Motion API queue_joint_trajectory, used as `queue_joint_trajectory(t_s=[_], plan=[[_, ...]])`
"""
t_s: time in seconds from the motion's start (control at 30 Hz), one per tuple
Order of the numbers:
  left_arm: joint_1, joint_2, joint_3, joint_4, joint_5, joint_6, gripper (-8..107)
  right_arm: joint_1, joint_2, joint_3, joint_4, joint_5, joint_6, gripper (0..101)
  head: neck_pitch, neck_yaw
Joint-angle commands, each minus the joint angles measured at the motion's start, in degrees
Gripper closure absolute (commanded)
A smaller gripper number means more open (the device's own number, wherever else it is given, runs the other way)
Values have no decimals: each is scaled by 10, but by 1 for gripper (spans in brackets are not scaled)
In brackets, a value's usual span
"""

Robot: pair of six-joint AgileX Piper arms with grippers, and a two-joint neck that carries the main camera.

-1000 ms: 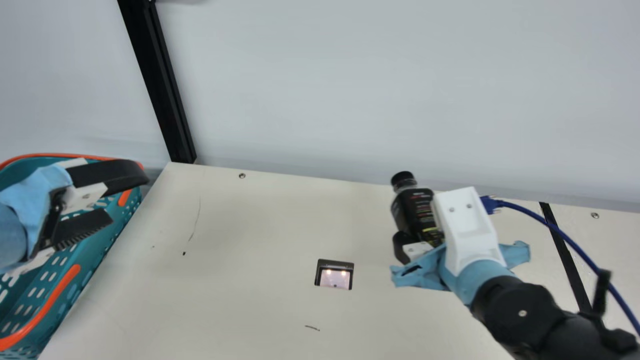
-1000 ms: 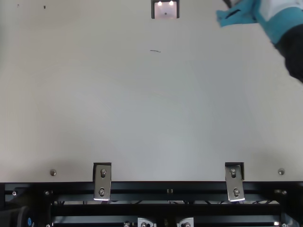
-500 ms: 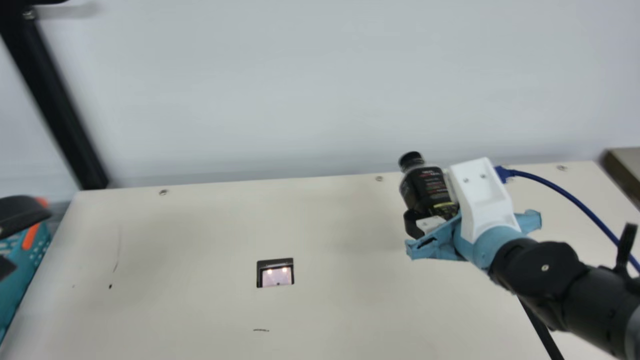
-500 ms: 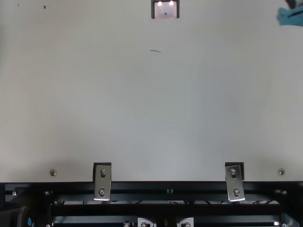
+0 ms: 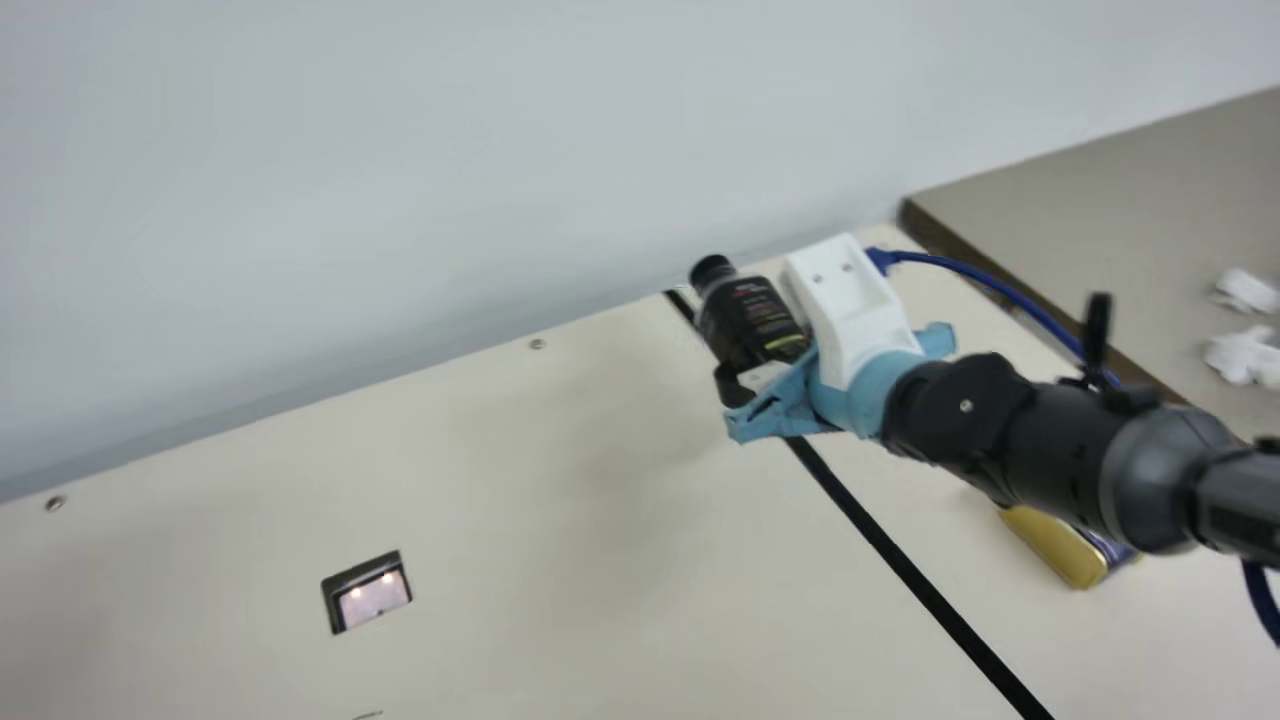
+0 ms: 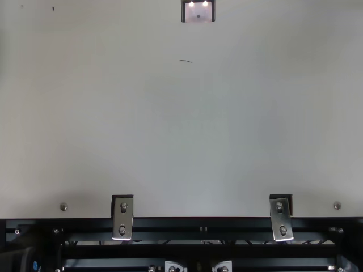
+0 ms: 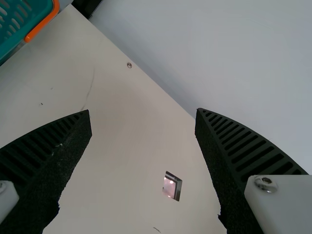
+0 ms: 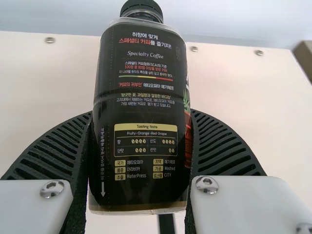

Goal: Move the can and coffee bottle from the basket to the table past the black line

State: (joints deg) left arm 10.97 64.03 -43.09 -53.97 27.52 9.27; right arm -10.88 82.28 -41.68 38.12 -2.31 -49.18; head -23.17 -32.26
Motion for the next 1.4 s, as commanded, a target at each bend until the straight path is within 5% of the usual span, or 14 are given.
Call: queue_joint_trajectory(t_s=[0.0,0.57,1.17,1.23,1.37], plan=[[0,0,0,0,0,0,9,-24,-6,2,-26,9,17,101,-18,-34],[0,0,0,0,0,0,9,-133,-5,14,-175,26,117,101,-18,-74],[0,0,0,0,0,0,9,-213,57,53,-328,-41,209,101,-18,-74],[0,0,0,0,0,0,9,-216,60,55,-342,-44,222,0,-18,-74],[0,0,0,0,0,0,9,-223,60,58,-368,-48,249,0,-18,-74]])
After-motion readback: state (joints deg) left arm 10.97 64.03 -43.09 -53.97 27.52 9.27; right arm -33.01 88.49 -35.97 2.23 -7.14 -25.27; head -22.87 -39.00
